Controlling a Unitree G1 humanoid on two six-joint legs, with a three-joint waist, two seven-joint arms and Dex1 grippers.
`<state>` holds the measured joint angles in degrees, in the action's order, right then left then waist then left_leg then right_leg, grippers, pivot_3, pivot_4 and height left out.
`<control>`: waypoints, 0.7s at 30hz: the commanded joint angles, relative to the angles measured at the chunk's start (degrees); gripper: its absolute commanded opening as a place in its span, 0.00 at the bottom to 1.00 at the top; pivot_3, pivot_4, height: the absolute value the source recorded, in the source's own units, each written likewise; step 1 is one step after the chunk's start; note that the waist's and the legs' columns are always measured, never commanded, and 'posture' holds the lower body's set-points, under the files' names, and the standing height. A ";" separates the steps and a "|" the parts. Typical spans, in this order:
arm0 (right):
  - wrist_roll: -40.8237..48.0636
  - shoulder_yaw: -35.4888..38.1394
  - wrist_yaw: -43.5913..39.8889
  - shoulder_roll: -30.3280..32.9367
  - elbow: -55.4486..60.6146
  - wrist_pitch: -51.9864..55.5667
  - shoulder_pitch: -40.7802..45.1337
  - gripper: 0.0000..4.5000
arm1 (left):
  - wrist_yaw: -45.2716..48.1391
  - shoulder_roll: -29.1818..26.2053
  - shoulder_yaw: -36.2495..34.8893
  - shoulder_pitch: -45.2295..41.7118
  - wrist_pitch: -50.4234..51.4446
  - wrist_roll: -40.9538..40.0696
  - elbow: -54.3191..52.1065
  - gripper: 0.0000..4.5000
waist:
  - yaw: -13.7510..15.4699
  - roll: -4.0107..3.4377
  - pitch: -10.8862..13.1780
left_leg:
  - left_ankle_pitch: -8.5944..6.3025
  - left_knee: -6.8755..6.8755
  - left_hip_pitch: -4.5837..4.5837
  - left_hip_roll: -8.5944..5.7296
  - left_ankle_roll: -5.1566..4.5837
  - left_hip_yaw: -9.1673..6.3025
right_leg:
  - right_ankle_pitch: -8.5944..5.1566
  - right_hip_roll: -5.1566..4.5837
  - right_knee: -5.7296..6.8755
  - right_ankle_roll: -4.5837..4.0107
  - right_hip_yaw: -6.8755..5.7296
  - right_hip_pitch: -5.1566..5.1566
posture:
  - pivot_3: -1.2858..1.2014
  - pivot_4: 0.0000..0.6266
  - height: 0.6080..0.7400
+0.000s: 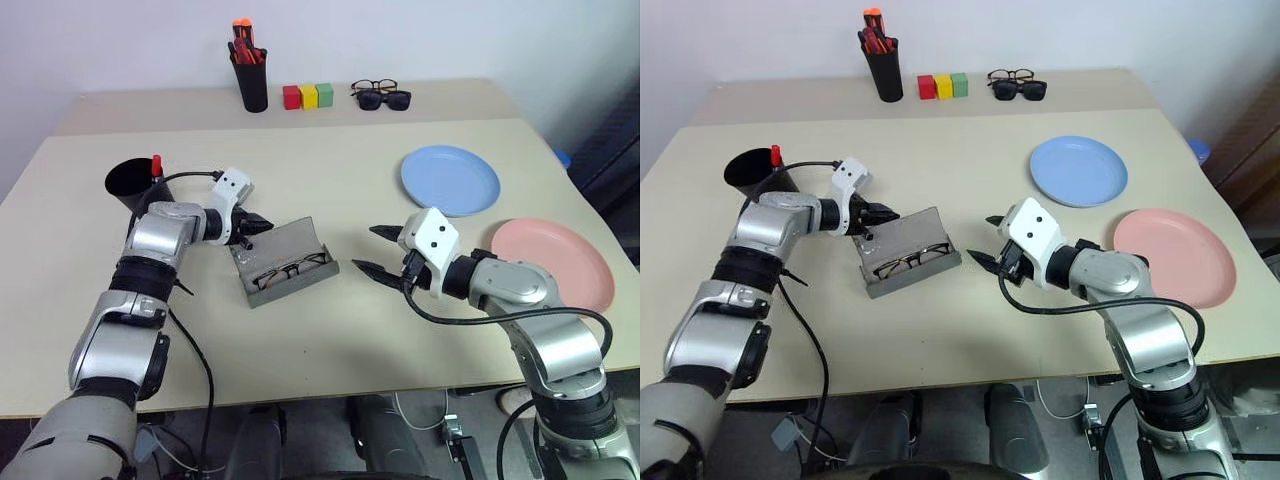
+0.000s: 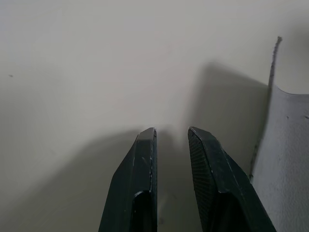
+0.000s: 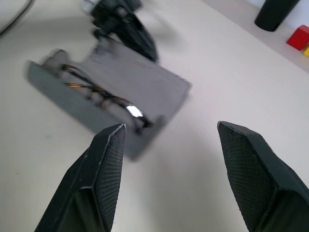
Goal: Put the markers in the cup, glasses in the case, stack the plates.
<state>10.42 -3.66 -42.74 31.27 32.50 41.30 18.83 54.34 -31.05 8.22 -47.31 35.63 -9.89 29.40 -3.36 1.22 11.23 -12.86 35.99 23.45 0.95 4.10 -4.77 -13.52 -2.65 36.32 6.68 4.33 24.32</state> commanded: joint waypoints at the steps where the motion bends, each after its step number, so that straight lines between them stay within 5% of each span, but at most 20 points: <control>1: 0.92 0.19 0.36 0.77 -0.18 -1.60 1.27 0.68 | 2.53 -1.13 -1.89 3.63 2.68 -3.45 -9.71 0.22 | 0.22 0.00 0.00 | 0.00 0.00 0.00 0.00 0.00 0.00 | 0.00 -0.01 0.00 0.00 0.00 0.00 | 0.52 0.24 1.00; 10: 0.93 -1.20 0.73 1.00 -3.23 -3.23 2.99 0.68 | 5.52 -4.16 -4.51 14.35 9.73 -12.10 -30.57 0.22 | 0.81 0.00 0.00 | 0.00 0.04 0.01 0.00 0.00 0.02 | 0.00 -0.01 0.00 -0.01 0.03 0.00 | 0.52 0.24 1.00; 21: 0.68 -1.27 2.32 0.93 -5.82 -3.17 4.49 0.68 | 8.01 -9.89 -0.47 22.97 8.09 -13.30 -41.69 0.22 | 0.72 -0.01 -0.01 | 0.00 0.03 -0.03 0.01 0.00 0.05 | -0.09 -0.01 0.00 -0.16 0.05 0.00 | 0.52 0.24 1.00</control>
<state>10.94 -5.61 -41.15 32.03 26.27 38.49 21.61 62.02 -39.86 6.63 -24.96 44.88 -24.20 -10.93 -2.63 1.20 11.22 -12.87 36.01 23.42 0.96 4.10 -4.71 -13.63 -2.66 36.32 6.49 4.39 24.31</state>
